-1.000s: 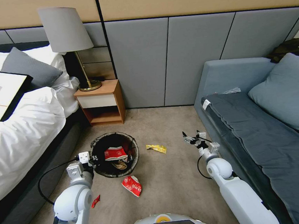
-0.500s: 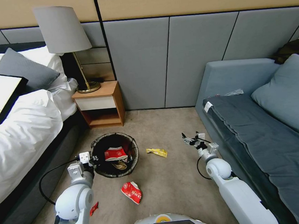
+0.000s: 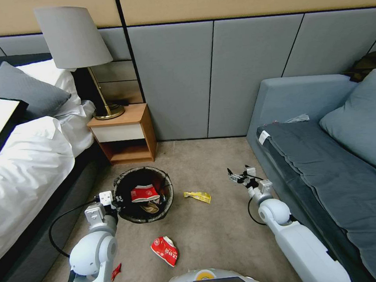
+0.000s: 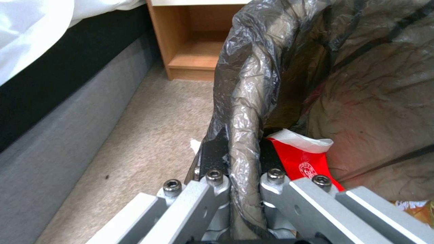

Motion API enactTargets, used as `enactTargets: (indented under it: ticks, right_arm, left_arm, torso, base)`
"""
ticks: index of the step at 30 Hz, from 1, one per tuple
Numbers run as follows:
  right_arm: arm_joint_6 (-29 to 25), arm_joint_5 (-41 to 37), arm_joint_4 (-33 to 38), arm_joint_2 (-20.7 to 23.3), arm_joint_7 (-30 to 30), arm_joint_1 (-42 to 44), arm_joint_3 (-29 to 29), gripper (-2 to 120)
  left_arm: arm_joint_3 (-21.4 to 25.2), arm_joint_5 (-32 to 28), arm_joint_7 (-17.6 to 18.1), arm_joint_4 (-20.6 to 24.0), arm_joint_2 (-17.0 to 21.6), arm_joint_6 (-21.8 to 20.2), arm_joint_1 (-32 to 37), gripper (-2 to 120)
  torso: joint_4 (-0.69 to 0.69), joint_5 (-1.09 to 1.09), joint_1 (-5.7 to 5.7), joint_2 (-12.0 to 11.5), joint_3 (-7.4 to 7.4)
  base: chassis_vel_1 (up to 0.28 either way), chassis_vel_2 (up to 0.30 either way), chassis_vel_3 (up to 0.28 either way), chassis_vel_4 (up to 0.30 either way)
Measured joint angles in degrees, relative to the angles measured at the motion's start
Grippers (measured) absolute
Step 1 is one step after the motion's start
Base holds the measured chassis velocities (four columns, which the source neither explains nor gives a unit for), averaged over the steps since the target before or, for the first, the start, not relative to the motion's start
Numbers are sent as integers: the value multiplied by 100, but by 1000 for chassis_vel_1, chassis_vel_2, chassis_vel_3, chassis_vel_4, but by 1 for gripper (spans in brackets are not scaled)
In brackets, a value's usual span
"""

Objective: Pick up the trash bin, then pick up the garbage from the floor and place it into the trash bin.

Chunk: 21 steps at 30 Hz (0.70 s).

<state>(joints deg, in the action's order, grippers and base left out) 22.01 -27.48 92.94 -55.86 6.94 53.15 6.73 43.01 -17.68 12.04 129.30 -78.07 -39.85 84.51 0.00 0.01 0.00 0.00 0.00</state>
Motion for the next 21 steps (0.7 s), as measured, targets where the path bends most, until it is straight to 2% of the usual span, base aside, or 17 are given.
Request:
enactTargets:
  ticks: [2,3,6,7,9,10,13,14,16,17,19,21]
  right_arm:
    - [332,-34,-427,34,-89,-704,-618,100]
    - [332,-34,-427,34,-89,-704,-618,100]
    - [697,-193,-1145,-138,-193,-1691,-1519,100]
    - [697,-193,-1145,-138,-193,-1691,-1519,100]
    - [817,-264,-1843,-476,-323,-2205,-2129,100]
    - [817,-264,-1843,-476,-323,-2205,-2129,100]
    - [826,-196,-2674,-996,-530,-2599,-2647,100]
    - [826,-196,-2674,-996,-530,-2599,-2647,100]
    - [716,-82,-3343,-1475,-675,-2824,-2885,100]
    - [716,-82,-3343,-1475,-675,-2824,-2885,100]
    - [617,-21,-3816,-1812,-726,-2950,-3014,100]
    - [584,31,-3987,-1951,-727,-2987,-3053,100]
  left_arm:
    - [-2,14,15,8,-15,-22,21,0]
    - [-2,14,15,8,-15,-22,21,0]
    - [-23,43,29,8,-61,-54,21,0]
    - [-23,43,29,8,-61,-54,21,0]
    - [-30,42,37,8,-73,-77,12,0]
    - [-30,42,37,8,-73,-77,12,0]
    - [-14,23,46,8,-35,-97,10,0]
    - [-14,23,46,8,-35,-97,10,0]
    - [-1,8,48,8,-12,-102,8,0]
    - [-1,8,48,8,-12,-102,8,0]
    - [-1,0,48,6,-8,-103,8,0]
    - [2,-1,46,5,-2,-104,8,0]
  torso:
    - [0,0,0,0,0]
    - [0,0,0,0,0]
    - [3,-3,0,0,0]
    - [3,-3,0,0,0]
    - [0,-1,0,0,0]
    - [0,-1,0,0,0]
    - [-2,-3,0,0,1]
    - [-2,-3,0,0,1]
    - [2,-2,0,0,0]
    - [2,-2,0,0,0]
    - [3,-2,0,0,1]
    - [1,-3,0,0,0]
  base:
    - [0,0,0,0]
    - [0,0,0,0]
    - [0,0,0,0]
    - [0,0,0,0]
    - [0,0,0,0]
    - [0,0,0,0]
    - [0,0,0,0]
    - [0,0,0,0]
    - [0,0,0,0]
    - [0,0,0,0]
    - [0,0,0,0]
    - [0,0,0,0]
